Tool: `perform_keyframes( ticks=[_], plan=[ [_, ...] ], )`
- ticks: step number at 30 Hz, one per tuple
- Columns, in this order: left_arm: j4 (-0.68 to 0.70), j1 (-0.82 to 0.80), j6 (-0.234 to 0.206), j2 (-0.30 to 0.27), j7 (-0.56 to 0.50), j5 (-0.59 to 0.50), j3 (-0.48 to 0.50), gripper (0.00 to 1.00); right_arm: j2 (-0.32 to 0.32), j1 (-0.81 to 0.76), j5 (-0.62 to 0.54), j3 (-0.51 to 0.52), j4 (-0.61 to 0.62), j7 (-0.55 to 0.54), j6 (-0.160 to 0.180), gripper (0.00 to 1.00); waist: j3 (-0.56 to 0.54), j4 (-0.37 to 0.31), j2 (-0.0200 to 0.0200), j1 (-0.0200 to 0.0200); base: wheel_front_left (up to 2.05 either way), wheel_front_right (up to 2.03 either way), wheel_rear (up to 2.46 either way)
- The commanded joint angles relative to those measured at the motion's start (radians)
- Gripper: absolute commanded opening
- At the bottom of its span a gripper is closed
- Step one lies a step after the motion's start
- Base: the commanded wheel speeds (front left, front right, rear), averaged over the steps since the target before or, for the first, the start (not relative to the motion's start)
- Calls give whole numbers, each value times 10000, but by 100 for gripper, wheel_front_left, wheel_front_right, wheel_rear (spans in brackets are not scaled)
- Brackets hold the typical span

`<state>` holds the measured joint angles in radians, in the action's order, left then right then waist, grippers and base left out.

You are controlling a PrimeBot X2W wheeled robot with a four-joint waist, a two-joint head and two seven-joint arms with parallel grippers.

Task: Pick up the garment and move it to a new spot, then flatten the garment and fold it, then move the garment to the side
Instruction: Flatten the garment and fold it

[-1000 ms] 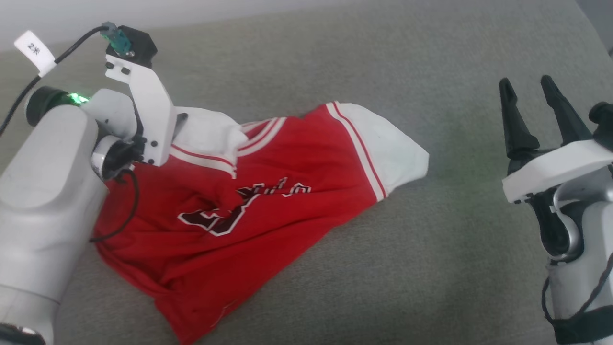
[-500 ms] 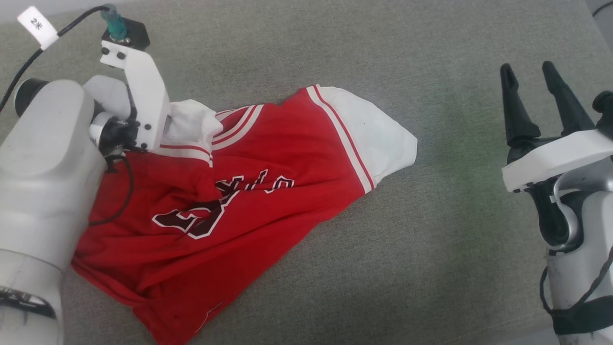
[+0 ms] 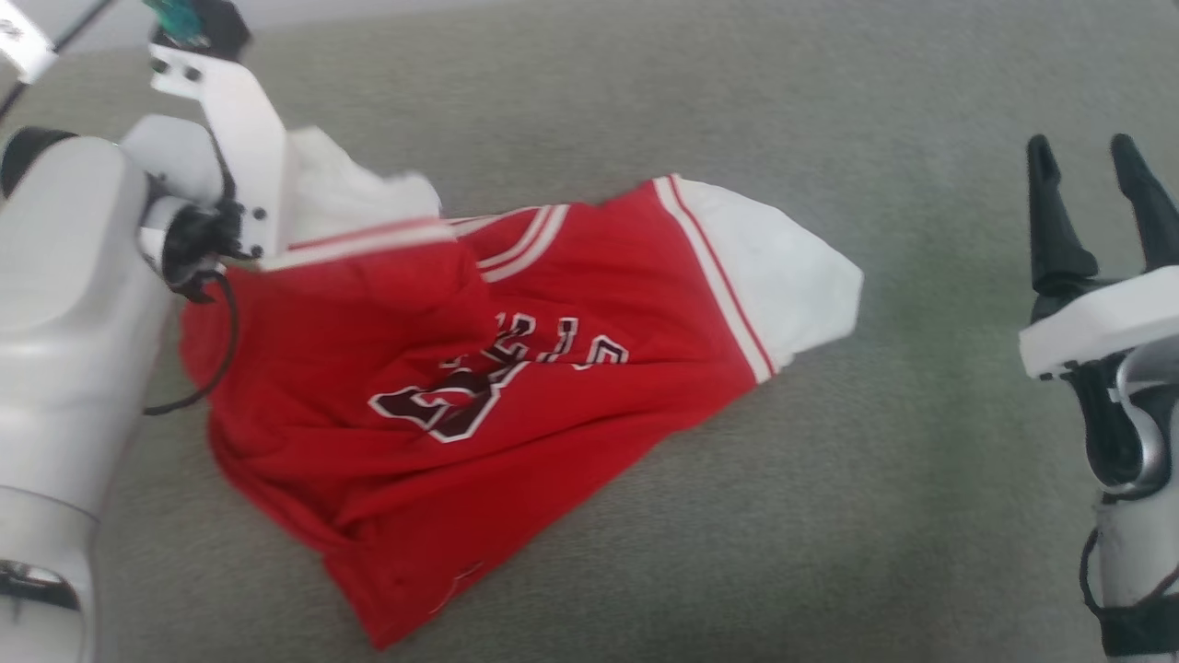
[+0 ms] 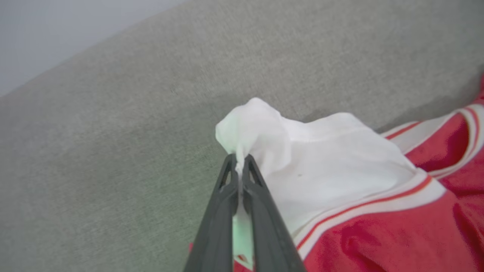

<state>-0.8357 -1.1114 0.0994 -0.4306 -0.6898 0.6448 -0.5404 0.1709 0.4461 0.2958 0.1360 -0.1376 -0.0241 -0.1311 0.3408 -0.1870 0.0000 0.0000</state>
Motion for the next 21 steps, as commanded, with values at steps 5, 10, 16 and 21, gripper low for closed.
perform_keyframes(
  ticks=[5,10,16,21],
  plan=[
    [450,396,-428,-477,355,234,377,0,-18,-342,-159,294,274,-184,7,100,-475,780,0,0,0,0,0],
    [722,925,-808,-929,475,406,666,0,-109,-541,-202,438,478,-375,7,100,-645,1126,0,0,0,0,0],
    [962,2034,-1061,-1550,699,705,1001,0,-180,-772,-216,473,699,-573,7,100,-779,1385,0,0,0,0,0],
    [1037,2912,-1093,-1584,990,1106,1253,0,-185,-887,-143,439,838,-688,7,100,-866,1455,0,0,0,0,0]
  ],
)
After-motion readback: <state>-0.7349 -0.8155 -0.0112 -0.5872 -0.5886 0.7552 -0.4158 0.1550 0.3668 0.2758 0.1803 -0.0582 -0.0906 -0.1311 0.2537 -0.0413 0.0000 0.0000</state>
